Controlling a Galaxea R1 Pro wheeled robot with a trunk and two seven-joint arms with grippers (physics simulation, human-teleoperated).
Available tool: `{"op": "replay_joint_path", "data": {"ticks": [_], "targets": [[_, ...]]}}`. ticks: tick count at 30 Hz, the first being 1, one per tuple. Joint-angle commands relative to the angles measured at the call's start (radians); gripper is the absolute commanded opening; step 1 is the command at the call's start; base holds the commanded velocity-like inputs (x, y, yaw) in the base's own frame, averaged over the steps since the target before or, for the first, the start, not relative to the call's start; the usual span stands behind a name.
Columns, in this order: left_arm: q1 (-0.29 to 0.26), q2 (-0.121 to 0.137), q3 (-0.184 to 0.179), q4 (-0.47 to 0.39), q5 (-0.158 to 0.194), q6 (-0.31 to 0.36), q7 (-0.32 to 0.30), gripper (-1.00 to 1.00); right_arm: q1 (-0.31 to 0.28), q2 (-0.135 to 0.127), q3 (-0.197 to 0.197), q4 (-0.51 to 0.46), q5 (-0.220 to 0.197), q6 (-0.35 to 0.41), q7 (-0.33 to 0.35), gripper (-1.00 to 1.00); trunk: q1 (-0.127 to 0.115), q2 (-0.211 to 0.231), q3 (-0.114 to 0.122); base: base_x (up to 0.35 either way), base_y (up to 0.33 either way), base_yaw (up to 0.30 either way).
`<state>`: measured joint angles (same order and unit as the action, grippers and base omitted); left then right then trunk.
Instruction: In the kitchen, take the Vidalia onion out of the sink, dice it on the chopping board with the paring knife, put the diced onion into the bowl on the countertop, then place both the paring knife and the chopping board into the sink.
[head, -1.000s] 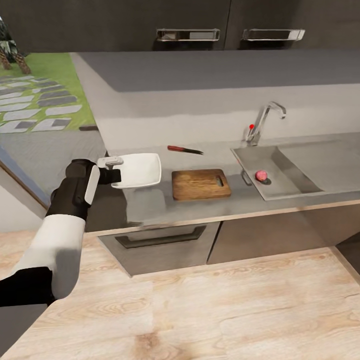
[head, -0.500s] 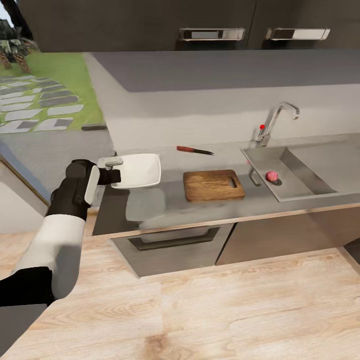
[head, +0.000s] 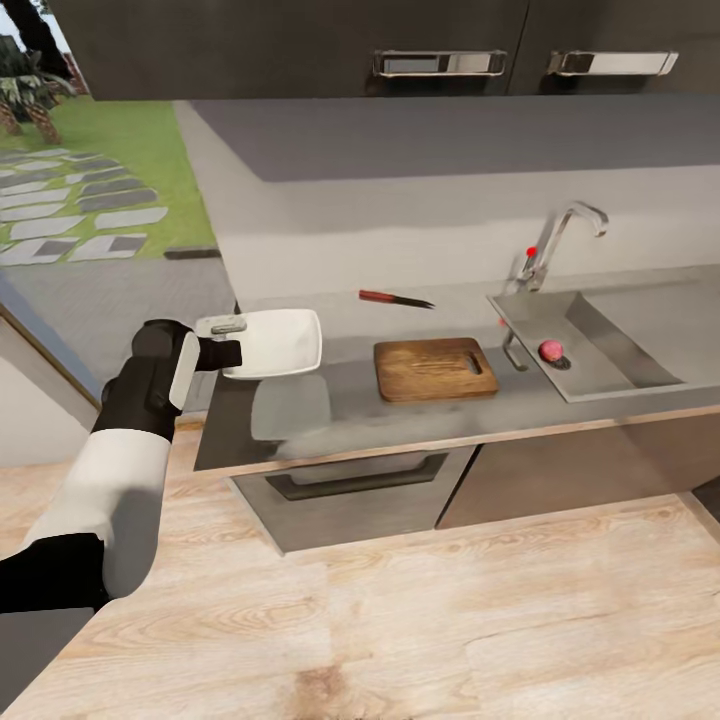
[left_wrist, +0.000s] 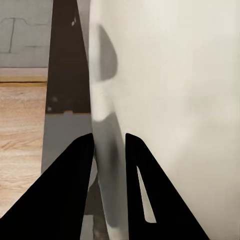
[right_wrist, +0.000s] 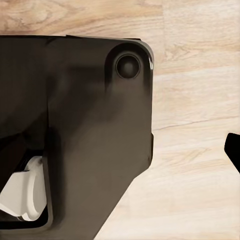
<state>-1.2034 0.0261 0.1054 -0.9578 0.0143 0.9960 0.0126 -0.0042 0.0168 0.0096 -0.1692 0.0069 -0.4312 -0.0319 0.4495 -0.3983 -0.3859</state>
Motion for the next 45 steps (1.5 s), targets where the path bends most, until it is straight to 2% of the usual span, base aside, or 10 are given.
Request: {"op": "replay_joint_path", "data": {"ticks": [1, 8, 17, 45], "targets": [[-0.001, 0.0, 0.0, 0.0, 0.004, 0.004, 0.002, -1.0, 0.0, 0.0, 0.001, 0.0, 0.001, -0.003, -0.003, 1.0, 0.0, -0.002, -0.003, 0.0, 0.0, 0.0], [0.01, -0.001, 0.0, 0.018, 0.004, 0.003, 0.003, -1.0, 0.0, 0.0, 0.001, 0.0, 0.001, -0.003, -0.003, 1.0, 0.0, -0.002, -0.009, 0.0, 0.0, 0.0], [0.013, -0.003, 0.0, 0.049, 0.006, -0.057, 0.003, -1.0, 0.0, 0.0, 0.001, 0.0, 0.001, -0.003, -0.003, 1.0, 0.0, -0.002, -0.018, 0.0, 0.0, 0.0], [0.019, -0.009, 0.0, 0.066, 0.006, -0.062, 0.003, -1.0, 0.0, 0.0, 0.002, 0.0, 0.001, -0.003, -0.003, 1.0, 0.0, -0.002, -0.041, 0.0, 0.0, 0.0]]}}
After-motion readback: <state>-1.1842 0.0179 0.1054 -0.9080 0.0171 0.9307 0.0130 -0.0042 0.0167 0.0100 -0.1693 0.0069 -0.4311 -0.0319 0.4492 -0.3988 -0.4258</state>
